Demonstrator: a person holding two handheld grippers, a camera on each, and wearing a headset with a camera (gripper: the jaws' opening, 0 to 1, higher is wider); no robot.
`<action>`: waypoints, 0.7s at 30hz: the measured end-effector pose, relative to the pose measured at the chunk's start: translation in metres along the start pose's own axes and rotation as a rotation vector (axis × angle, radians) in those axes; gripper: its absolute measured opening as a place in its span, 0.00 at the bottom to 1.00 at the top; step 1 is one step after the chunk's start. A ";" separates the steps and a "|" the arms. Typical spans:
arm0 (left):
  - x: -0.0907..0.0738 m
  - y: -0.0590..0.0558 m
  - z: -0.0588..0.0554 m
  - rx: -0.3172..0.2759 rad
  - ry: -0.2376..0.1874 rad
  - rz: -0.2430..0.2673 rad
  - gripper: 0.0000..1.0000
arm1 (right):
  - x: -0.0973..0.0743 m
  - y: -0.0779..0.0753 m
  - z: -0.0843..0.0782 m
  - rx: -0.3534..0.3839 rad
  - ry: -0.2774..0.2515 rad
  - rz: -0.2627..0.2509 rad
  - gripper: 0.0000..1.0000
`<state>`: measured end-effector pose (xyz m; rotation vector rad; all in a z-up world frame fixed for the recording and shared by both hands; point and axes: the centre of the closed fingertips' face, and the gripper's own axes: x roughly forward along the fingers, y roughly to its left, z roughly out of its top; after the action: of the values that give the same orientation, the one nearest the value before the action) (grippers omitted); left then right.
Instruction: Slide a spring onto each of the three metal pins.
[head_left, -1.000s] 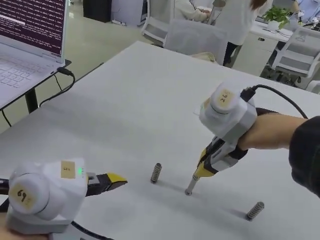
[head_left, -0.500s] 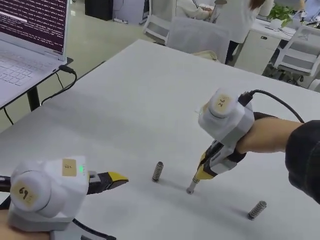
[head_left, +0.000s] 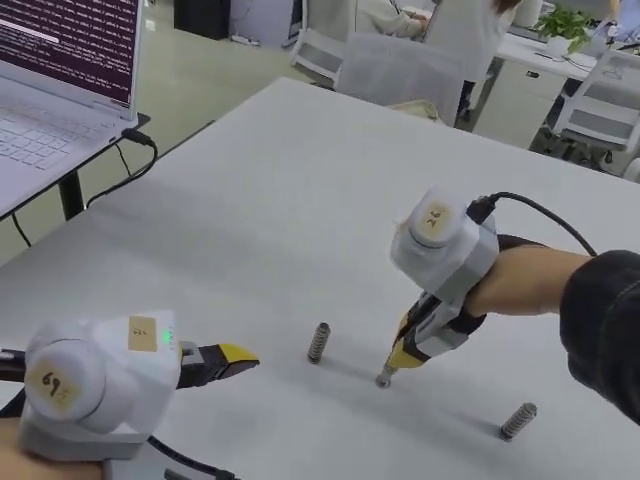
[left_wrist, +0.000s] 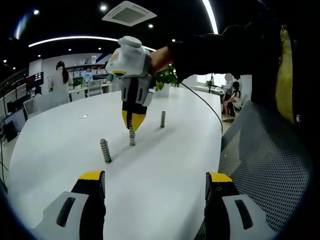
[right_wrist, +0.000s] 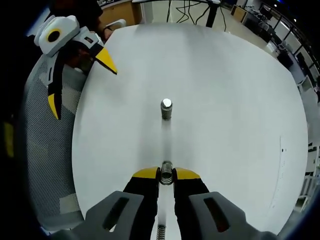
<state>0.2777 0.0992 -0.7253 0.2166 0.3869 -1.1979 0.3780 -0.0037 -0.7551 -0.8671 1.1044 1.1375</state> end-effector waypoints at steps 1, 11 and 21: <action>0.000 0.000 0.000 0.000 0.000 0.000 0.79 | 0.001 0.000 0.000 0.004 0.000 0.003 0.08; -0.001 0.001 0.000 0.001 0.002 -0.001 0.79 | 0.008 0.000 -0.002 0.017 0.005 0.007 0.08; -0.001 0.000 0.000 0.001 0.004 -0.004 0.79 | 0.012 0.001 -0.007 0.032 0.021 0.016 0.08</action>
<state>0.2778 0.1002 -0.7254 0.2195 0.3902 -1.2014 0.3756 -0.0073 -0.7683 -0.8478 1.1455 1.1230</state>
